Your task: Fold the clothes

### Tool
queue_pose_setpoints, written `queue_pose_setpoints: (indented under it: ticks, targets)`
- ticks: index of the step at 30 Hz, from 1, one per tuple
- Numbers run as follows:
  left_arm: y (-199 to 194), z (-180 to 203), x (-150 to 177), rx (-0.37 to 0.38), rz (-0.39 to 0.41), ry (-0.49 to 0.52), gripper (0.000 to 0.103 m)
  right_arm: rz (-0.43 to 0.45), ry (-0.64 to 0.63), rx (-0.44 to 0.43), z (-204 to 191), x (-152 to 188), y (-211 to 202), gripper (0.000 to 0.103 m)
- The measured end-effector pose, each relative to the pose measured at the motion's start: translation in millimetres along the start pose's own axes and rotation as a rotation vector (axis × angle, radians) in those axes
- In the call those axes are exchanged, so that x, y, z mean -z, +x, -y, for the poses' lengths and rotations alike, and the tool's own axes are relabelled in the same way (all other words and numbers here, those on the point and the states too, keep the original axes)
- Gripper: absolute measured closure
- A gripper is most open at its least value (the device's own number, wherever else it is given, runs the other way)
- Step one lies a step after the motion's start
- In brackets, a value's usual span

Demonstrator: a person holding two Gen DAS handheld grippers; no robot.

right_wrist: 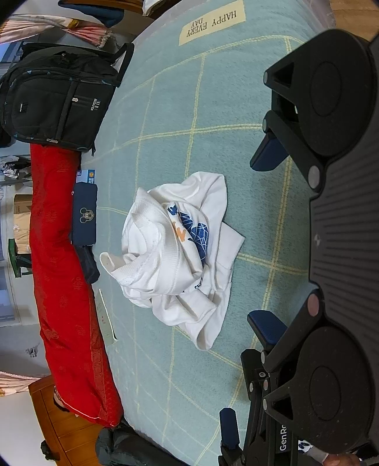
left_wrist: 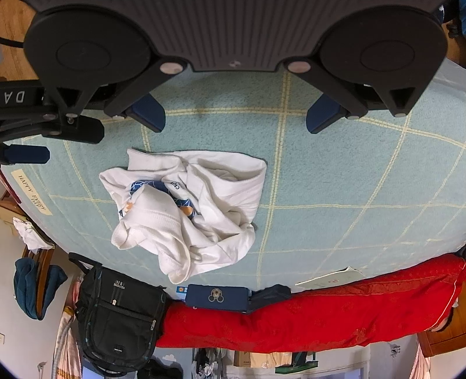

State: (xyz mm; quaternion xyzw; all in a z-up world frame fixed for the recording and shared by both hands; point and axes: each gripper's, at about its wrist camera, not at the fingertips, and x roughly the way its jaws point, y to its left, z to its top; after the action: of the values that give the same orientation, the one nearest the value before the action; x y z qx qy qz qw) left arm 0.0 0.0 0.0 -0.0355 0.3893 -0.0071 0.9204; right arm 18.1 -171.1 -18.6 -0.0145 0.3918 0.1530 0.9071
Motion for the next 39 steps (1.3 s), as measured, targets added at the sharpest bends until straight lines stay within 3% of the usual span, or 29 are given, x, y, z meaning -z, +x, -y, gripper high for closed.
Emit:
queue_pose_setpoints:
  ticks: [39]
  targets:
    - [9,-2,-2,0.003,-0.035,-0.017,0.001,-0.017,0.004,-0.013,2,-1,5,0.0]
